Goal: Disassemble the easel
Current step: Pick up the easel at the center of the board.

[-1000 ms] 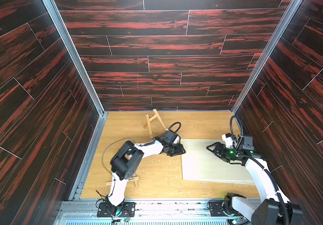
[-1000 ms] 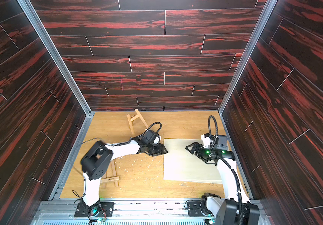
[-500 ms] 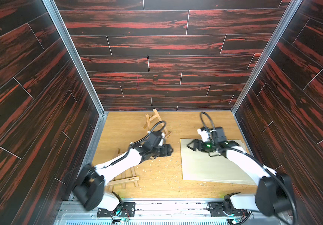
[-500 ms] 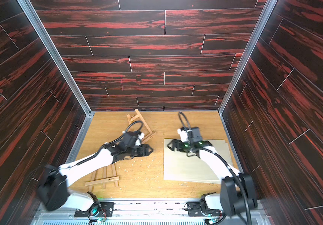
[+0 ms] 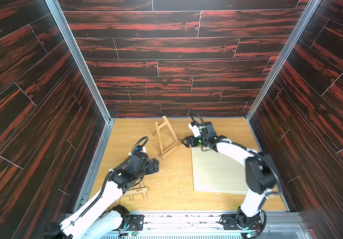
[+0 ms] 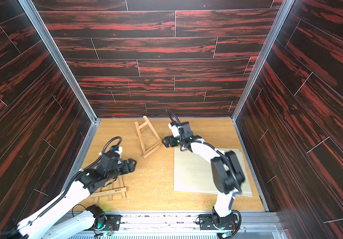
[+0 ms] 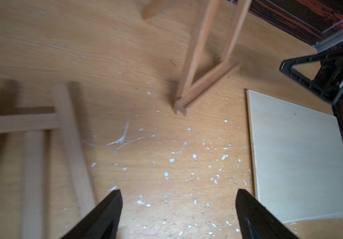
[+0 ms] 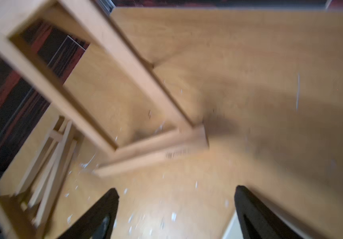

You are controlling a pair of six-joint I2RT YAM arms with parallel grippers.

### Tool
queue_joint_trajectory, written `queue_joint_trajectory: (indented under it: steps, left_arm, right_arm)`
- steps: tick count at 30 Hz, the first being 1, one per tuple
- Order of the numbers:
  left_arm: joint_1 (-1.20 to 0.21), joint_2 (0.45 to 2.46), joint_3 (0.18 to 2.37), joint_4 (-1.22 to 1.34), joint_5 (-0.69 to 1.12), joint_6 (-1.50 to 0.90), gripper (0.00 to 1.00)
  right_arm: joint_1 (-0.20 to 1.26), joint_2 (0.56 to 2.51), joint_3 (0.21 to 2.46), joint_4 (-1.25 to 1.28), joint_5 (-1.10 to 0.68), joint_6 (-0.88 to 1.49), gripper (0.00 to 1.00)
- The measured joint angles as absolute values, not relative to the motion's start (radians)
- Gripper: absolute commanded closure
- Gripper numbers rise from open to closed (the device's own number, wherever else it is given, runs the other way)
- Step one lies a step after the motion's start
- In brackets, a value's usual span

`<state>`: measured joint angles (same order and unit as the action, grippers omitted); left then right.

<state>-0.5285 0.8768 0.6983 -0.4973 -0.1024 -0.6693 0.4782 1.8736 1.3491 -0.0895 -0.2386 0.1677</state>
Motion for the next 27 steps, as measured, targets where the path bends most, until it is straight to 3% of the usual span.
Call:
queue_joint_trajectory:
  steps: [8,19,23,27]
  left_arm:
    - [-0.481,0.777,0.639,-0.579,-0.126,-0.669,0.09]
    - [-0.424,0.802,0.639,-0.599,-0.115,-0.633,0.09]
    - [-0.410,0.808,0.639,-0.599,-0.109,-0.625,0.09]
    - [-0.401,0.812,0.639,-0.599,-0.103,-0.624,0.09]
  right_arm:
    - [0.537,2.049,1.537,-0.090,-0.167,0.092,0.15]
    - [0.590,2.178,1.647,-0.066,-0.086,0.009,0.25]
    - [0.590,2.191,1.647,-0.039,-0.087,-0.026,0.33]
    - [0.592,2.192,1.649,-0.019,-0.103,-0.059,0.47]
